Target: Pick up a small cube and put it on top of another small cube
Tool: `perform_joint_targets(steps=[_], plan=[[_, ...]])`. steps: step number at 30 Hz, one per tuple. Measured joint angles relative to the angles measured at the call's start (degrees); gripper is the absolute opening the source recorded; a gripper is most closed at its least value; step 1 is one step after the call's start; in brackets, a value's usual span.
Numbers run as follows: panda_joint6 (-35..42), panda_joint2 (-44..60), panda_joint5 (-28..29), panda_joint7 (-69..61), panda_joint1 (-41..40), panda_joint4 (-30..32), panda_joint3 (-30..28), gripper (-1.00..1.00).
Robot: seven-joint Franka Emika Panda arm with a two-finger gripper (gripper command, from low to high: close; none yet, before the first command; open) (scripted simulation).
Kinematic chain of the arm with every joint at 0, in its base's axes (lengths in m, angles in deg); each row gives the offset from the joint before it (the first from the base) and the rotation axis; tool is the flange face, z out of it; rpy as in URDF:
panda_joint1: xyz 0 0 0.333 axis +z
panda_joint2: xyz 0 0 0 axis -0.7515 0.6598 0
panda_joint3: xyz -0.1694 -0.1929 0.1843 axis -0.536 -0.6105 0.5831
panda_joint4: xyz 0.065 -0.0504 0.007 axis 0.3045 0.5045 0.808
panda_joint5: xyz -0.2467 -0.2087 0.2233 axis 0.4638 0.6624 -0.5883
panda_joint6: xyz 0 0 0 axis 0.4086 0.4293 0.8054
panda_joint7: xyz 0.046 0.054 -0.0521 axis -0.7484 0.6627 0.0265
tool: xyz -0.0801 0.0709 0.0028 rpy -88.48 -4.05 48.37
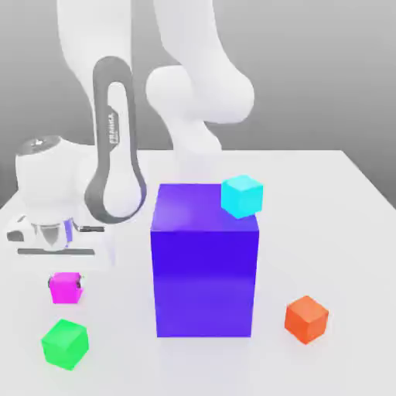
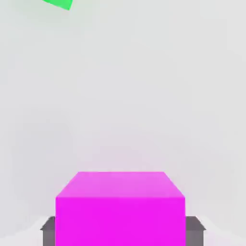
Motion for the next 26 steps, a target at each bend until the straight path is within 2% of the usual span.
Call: perform_joint_targets(steps=[1, 3, 7, 10, 17, 22, 23, 26], plan=[[-0.8, 1.0, -0.6, -0.5, -1.1, -0.2, 1.3, -1.00], [0.6, -0.8, 0.5, 0.4, 0.4, 0.2, -0.6, -1.00], [6.3, -8.5, 9.7, 7.4, 4.6, 2.0, -6.9, -1.00], [11.2, -12.7, 15.8, 9.5, 5.8, 1.2, -7.7, -1.00], [23.0, -11.1, 17.7, -5.7, 12.4, -12.2, -1.9, -1.00], [16.7, -2.4, 15.3, -9.8, 11.3, -14.6, 0.7, -1.00], [15.6, -1.2, 14.9, -10.1, 11.1, -14.7, 1.0, 1.00], [15.6, -1.2, 14.9, -10.1, 11.1, -14.7, 1.0, 1.00]])
